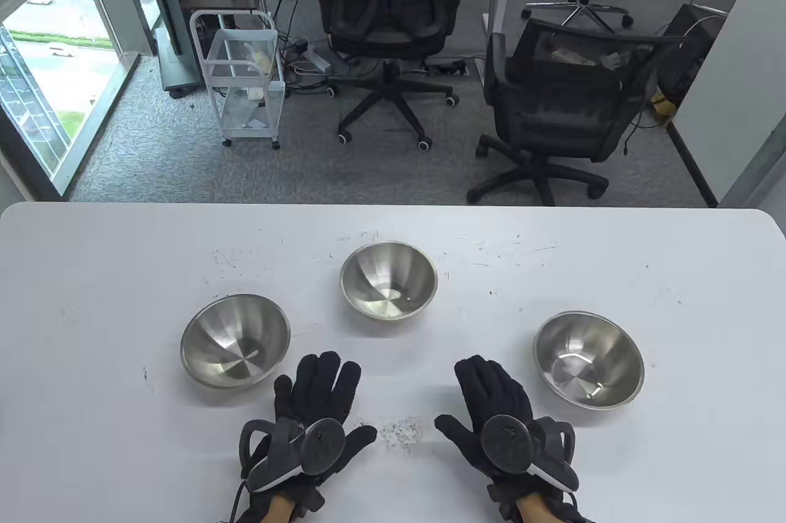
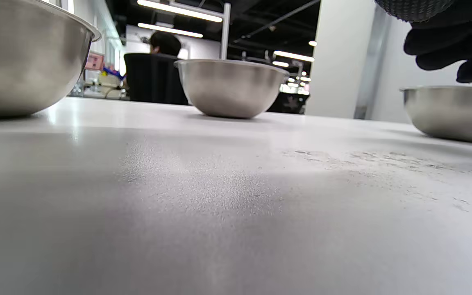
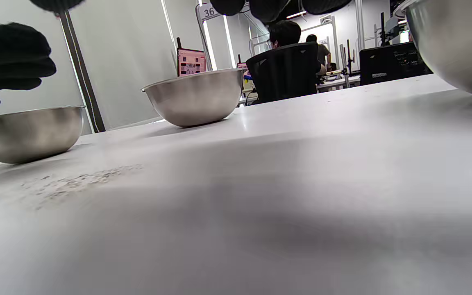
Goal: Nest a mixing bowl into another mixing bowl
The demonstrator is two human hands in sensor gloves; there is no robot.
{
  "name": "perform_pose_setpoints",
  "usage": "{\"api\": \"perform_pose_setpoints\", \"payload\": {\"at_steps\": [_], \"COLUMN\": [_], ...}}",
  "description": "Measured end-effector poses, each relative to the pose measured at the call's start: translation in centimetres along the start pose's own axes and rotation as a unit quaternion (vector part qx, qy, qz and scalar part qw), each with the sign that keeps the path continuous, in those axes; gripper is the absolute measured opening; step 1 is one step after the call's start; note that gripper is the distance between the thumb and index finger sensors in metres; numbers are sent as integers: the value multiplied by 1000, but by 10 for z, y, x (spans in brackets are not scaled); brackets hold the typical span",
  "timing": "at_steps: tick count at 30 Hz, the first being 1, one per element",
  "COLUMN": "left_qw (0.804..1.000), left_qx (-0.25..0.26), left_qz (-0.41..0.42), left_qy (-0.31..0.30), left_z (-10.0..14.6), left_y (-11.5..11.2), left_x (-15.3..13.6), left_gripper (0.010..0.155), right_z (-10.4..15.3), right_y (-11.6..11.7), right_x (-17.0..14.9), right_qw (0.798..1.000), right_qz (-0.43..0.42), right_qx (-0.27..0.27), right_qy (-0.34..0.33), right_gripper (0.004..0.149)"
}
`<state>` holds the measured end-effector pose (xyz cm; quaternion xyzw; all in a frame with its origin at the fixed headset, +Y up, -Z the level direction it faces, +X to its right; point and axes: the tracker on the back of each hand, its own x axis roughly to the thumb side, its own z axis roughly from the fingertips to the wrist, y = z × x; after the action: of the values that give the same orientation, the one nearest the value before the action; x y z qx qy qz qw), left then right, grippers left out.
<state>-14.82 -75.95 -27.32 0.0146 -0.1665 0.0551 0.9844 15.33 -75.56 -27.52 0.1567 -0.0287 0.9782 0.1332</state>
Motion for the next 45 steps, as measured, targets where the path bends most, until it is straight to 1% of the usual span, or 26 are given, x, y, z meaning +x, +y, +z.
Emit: {"api": "perform_pose_setpoints", "payload": {"at_steps": [9, 14, 19, 22, 25, 27, 29, 33, 36, 45], "left_qw": [1000, 1000, 998, 995, 992, 992, 990, 988, 987, 980], "left_qx": [9, 30, 61, 95, 114, 118, 132, 129, 124, 97], "left_qz": [1, 0, -3, -15, -34, -18, -10, -10, 8, -52], "left_qy": [3, 8, 11, 22, 36, 39, 57, 85, 100, 166], "left_z": [1, 2, 5, 7, 10, 11, 12, 11, 11, 7], "left_y": [0, 3, 10, 17, 26, 29, 32, 33, 31, 25], "left_x": [-2, -4, -6, -10, -17, -22, -32, -51, -63, -88], "left_gripper": [96, 95, 93, 90, 87, 84, 82, 82, 83, 81], "right_z": [0, 0, 0, 0, 0, 0, 0, 0, 0, 1], "right_y": [0, 0, 0, 0, -1, 0, 0, 0, 0, 0], "right_x": [0, 0, 0, 0, 1, 2, 2, 3, 4, 5], "right_qw": [1000, 1000, 1000, 1000, 1000, 1000, 1000, 1000, 1000, 999], "right_qz": [-1, -1, -3, -2, -4, -3, -5, -6, -8, -11], "right_qx": [-1, 2, 2, 2, 0, 0, 1, -1, -3, -4], "right_qy": [-3, -4, -6, -8, -13, -15, -19, -24, -26, -31], "right_gripper": [84, 84, 84, 84, 84, 84, 84, 84, 84, 83]}}
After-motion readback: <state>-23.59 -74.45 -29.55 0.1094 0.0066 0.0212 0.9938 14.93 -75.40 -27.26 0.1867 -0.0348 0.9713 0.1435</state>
